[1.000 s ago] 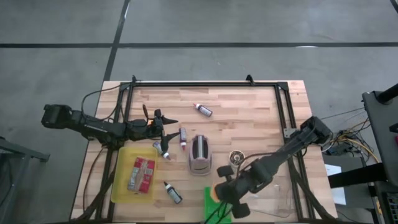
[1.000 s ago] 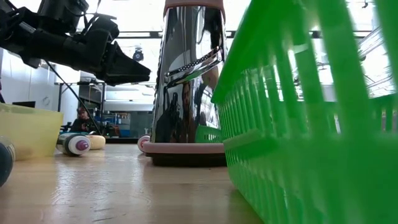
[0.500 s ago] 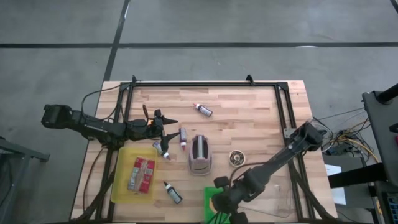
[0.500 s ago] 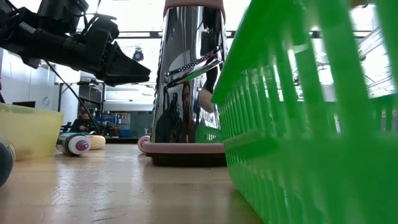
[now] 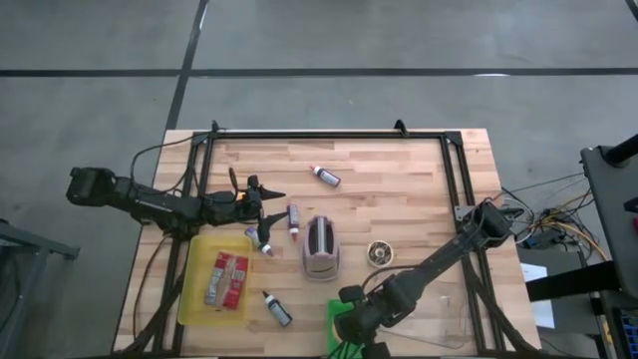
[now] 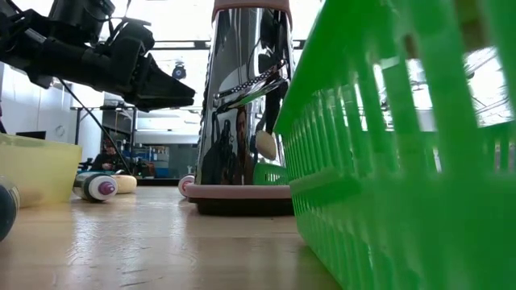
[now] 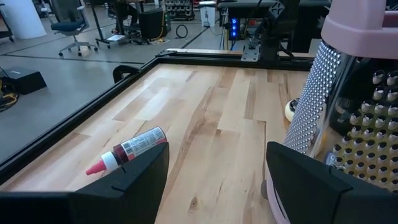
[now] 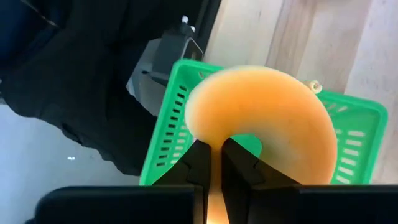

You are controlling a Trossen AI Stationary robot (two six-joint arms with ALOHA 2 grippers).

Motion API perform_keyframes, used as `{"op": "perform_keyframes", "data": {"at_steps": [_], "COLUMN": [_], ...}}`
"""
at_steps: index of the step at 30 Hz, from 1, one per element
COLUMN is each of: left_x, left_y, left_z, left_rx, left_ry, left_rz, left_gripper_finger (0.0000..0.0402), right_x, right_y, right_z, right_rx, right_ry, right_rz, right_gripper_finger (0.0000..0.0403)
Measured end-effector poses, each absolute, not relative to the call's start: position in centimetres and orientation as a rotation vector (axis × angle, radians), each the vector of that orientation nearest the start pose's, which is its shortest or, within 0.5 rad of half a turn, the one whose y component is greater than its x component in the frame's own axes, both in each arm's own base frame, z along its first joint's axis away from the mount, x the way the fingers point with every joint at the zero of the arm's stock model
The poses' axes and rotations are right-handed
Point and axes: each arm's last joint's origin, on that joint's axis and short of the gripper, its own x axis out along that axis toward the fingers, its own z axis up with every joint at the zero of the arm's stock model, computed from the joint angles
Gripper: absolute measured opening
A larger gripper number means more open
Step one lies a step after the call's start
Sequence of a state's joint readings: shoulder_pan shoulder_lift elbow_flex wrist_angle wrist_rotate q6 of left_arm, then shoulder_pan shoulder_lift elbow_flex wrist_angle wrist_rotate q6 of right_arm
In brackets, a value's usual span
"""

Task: Pick & Place Food Item
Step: Put the right yellow donut into the green bin, then put the yellow donut into the green bin

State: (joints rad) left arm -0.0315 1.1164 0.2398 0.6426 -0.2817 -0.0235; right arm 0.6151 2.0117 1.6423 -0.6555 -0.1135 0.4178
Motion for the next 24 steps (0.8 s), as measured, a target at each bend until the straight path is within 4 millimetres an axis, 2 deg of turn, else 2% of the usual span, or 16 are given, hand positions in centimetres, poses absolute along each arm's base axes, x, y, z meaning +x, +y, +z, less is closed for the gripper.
{"op": "perform_keyframes", "data": {"at_steps": [5, 17, 24], "left_x": [20.01, 20.01, 20.00], "left_y": [0.18, 0.18, 0.18], "left_z": [16.86, 16.86, 16.87], "left_rx": [0.013, 0.014, 0.014], "left_ry": [0.229, 0.229, 0.228], "left_rz": [0.252, 0.254, 0.254], "left_gripper_finger": [0.0272, 0.0272, 0.0272], "right_x": [35.12, 34.96, 35.06], "right_y": [25.21, 25.07, 24.83], "right_z": [22.69, 22.34, 22.54], "right_rx": [0.122, 0.111, 0.074], "right_ry": [1.137, 1.154, 1.117], "right_rz": [0.423, 0.407, 0.337], "right_gripper_finger": [0.0056, 0.0166, 0.0197]}}
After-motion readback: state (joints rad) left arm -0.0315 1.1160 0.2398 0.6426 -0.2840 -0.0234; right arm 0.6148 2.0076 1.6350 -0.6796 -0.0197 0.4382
